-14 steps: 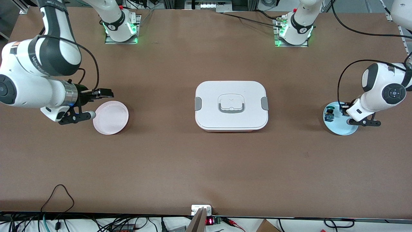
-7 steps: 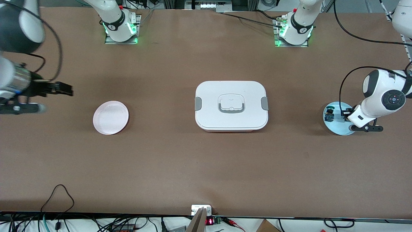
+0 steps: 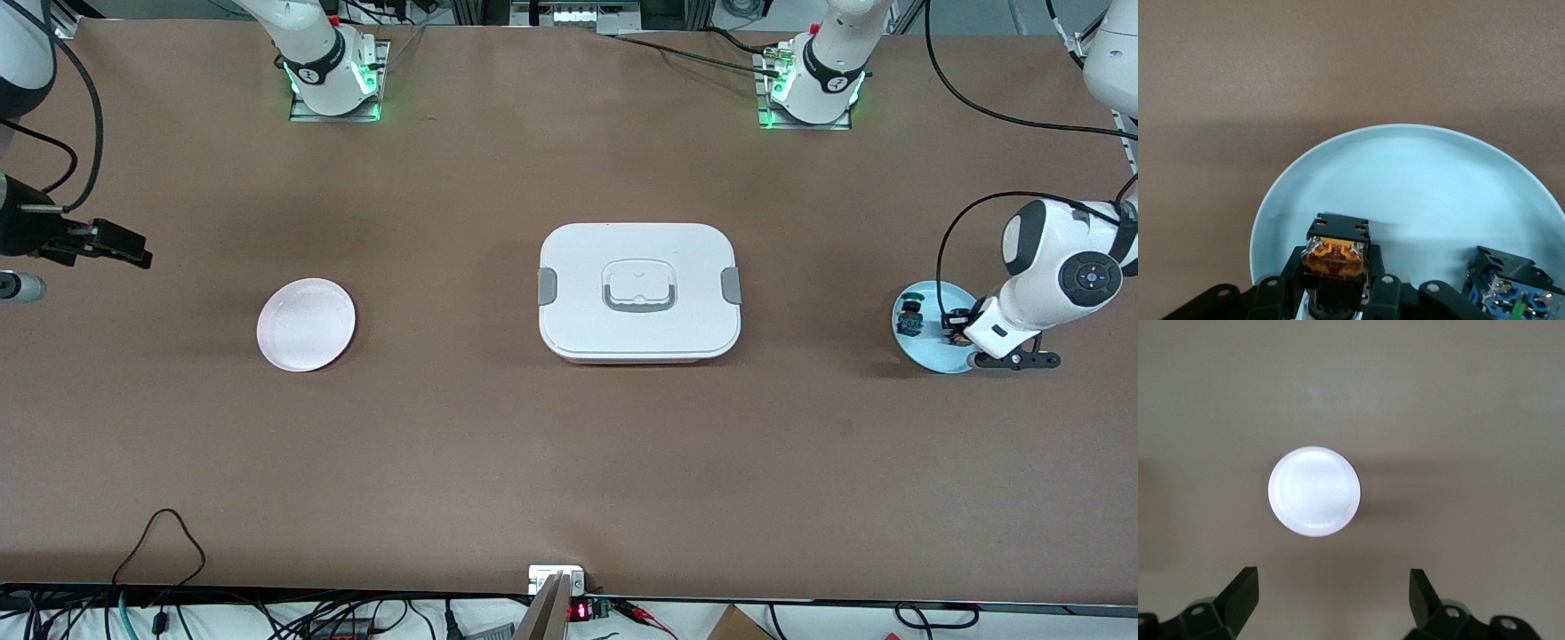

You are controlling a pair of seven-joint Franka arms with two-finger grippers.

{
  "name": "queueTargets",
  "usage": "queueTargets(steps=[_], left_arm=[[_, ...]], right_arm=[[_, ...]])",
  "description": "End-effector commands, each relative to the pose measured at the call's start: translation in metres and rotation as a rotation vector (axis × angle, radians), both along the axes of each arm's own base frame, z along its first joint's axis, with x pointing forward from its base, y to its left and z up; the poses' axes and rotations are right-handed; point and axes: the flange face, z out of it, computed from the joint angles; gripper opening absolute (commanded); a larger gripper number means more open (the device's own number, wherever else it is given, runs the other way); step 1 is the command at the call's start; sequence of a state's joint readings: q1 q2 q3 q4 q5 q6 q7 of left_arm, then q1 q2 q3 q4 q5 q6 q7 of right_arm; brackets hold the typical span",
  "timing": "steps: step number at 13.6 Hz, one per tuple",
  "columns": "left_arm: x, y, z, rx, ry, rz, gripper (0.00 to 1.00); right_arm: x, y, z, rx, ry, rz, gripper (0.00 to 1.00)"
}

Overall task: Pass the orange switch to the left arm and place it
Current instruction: 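Lower the switch onto the light-blue plate with the left gripper, then open the left gripper to release the switch beside the green switch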

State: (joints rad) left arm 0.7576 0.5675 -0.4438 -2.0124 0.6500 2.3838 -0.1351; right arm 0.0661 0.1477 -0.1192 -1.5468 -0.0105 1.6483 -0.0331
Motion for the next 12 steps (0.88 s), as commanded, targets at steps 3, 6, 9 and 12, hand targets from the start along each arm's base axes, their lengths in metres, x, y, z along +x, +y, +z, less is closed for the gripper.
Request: queueTargets(steps=[3,6,9,12], left_arm=[[0.006,0.006,0.005,0.019,-0.026,-0.01,1.0],[0.024,0.019,0.039,0.047,-0.082,-0.019,1.0],[0.051,0.013,0.093,0.07,-0.16,-0.113,1.0],[0.059,-0.031,0.149,0.088,-0.154,-0.17,1.0]], right_arm=[[-0.034,-0.007,0.005,0.009,0.043,-0.009,1.0],[-0.03,-0.006,0.011,0.003,0.031,-0.005,1.0],[-0.03,0.0,0.014,0.001,0.025,0.007,1.0],[-0.029,-0.003,0.014,0.001,0.023,0.002,1.0]])
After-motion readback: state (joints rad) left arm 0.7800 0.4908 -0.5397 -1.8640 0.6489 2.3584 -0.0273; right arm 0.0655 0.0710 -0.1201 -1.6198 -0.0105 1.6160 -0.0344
